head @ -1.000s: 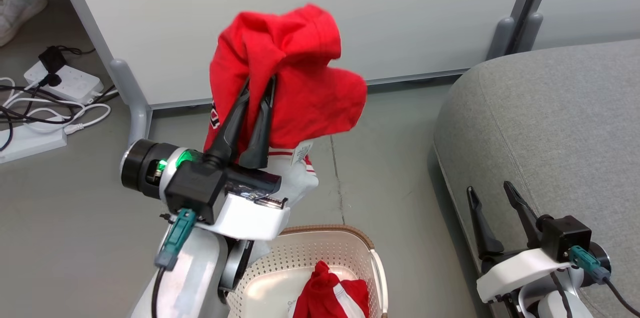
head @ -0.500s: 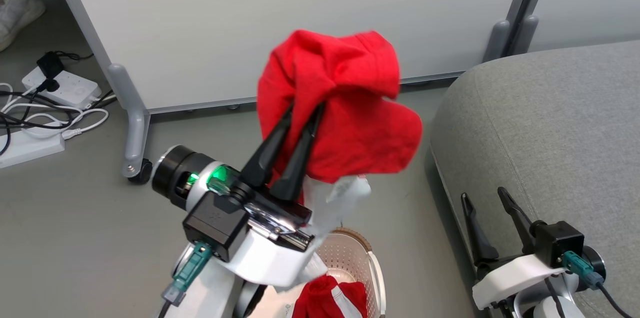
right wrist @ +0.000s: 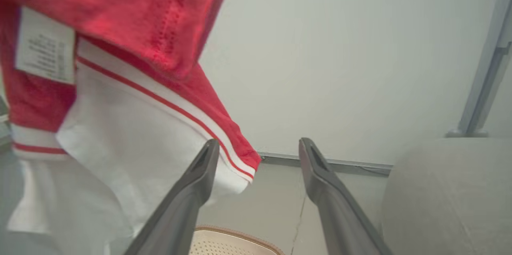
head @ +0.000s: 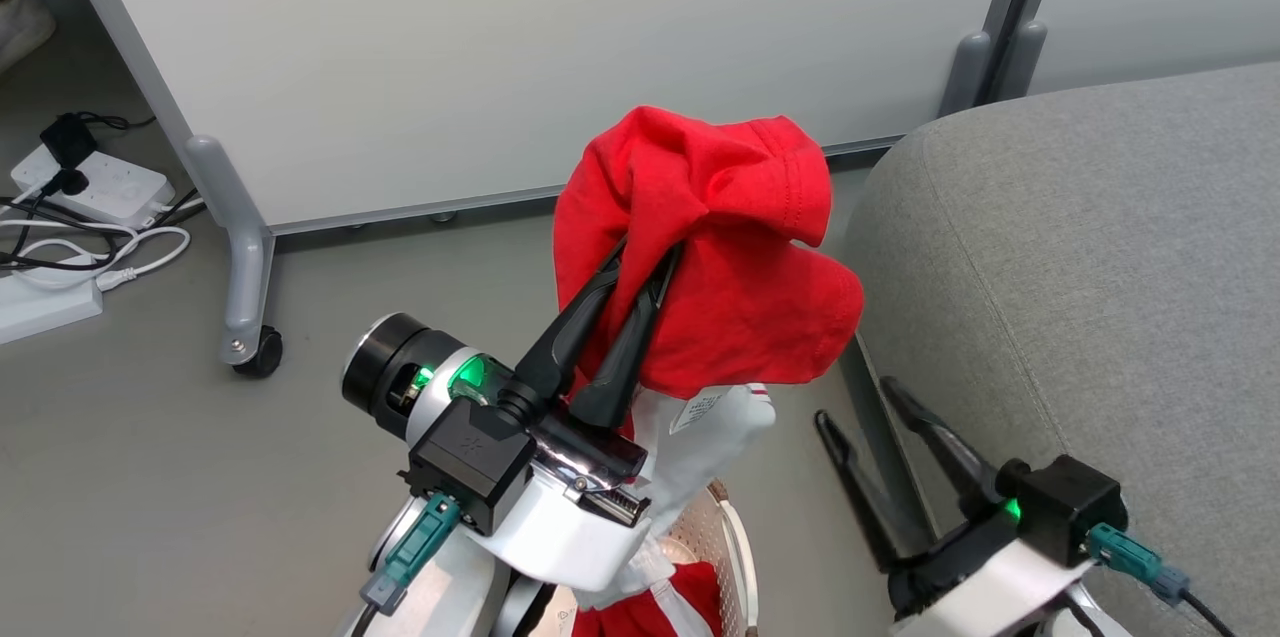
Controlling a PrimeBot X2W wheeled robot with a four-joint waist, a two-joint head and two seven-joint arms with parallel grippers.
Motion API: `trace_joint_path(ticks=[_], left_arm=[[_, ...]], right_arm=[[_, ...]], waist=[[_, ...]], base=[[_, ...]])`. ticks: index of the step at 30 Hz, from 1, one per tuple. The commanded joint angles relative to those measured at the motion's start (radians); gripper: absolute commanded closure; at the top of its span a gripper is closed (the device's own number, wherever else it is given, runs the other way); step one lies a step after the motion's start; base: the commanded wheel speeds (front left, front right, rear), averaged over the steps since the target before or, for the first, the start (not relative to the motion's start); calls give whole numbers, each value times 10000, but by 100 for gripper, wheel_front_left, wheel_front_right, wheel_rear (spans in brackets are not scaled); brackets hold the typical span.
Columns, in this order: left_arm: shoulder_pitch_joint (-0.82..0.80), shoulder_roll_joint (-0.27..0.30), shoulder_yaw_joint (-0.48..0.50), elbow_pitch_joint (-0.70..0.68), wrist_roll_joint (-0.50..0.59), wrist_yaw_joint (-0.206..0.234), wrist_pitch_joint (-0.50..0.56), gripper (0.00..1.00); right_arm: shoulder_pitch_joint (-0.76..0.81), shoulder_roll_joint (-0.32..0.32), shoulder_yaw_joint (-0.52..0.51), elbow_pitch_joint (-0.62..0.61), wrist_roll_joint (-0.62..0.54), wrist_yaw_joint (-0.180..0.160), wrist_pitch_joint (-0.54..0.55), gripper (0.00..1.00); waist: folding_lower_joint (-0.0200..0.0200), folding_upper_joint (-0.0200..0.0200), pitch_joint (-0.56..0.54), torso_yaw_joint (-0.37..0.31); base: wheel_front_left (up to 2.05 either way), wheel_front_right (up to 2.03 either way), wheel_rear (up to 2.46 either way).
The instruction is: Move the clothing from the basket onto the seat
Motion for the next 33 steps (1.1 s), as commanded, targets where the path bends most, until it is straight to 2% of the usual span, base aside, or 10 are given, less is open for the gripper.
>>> trace_joint_path(ticks=[1,6,11,17,19,25,33], left_arm=[[-128,28,38,8,34,-37,-9,100],[-146,29,17,123,137,-81,-9,100],[-209,29,-147,305,442,-190,-9,100],[-230,24,-461,335,509,-306,-9,100],[-231,24,-767,257,707,-515,-9,100],[-218,59,-1597,415,893,-892,-9,100],[-315,49,-1989,500,697,-998,-11,100]], right_arm=[[-28,-215,260,-297,320,9,-41,0],[-246,-1544,1321,-1915,1197,7,-41,0],[-617,-2337,1840,-2376,1131,7,-41,0],[-992,-2607,1913,-2216,1030,7,-41,0],[-1176,-2669,1958,-2194,923,7,-41,0],[-1717,-3111,2810,-2097,557,6,-41,0],[-2449,-3521,4073,-1759,287,6,-41,0]], waist=[[0,0,2,-7],[0,0,33,-16],[0,0,55,43],[0,0,43,171],[0,0,42,217],[0,0,74,294],[0,0,79,366]], base=[[0,0,0],[0,0,0],[0,0,0],[0,0,0],[0,0,0],[0,0,0],[0,0,0]])
